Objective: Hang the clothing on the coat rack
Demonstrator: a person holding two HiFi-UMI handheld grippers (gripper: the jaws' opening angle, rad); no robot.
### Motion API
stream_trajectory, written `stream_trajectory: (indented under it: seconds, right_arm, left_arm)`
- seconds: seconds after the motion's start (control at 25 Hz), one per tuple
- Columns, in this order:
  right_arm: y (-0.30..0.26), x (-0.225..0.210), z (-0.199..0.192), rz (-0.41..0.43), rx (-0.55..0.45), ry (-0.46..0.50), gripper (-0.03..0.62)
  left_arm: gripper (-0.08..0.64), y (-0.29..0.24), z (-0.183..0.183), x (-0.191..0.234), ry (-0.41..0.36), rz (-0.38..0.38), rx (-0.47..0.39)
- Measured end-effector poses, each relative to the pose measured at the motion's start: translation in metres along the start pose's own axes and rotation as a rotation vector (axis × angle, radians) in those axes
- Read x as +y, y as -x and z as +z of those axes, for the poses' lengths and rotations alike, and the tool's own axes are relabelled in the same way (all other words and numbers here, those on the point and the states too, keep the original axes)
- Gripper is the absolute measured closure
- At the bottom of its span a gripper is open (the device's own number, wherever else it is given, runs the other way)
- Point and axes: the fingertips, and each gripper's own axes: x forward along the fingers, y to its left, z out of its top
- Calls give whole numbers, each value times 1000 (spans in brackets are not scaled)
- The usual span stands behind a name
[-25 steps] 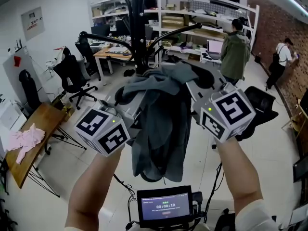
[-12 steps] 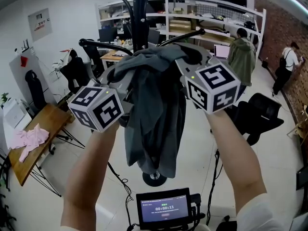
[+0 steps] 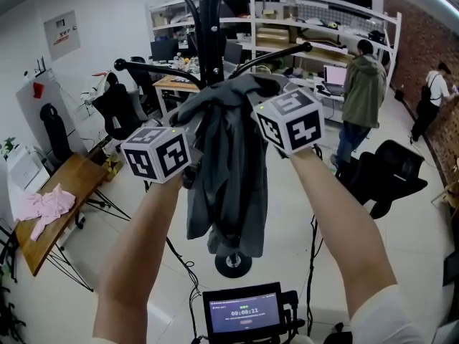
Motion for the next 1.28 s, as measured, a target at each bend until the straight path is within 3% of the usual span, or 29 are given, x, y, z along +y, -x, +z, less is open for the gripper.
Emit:
stream_trajectory:
  seconds: [0.2,0.68,0.88,1.28]
  right_arm:
    - [-3,10,-34,21,55,-14,584]
    - [17,42,-83,35,102,59,574]
    - [23,51,-89,41,82,84,548]
    - [29,59,-91,13,66,96,540]
  left_arm:
    - [497,4,-31,4,83,-21,5]
    - [491,20,-92,-21,-1,-61,90]
    - [489,32,-119,-16,31,-27,131]
    - [486,48,-127,-21,38,-29,127]
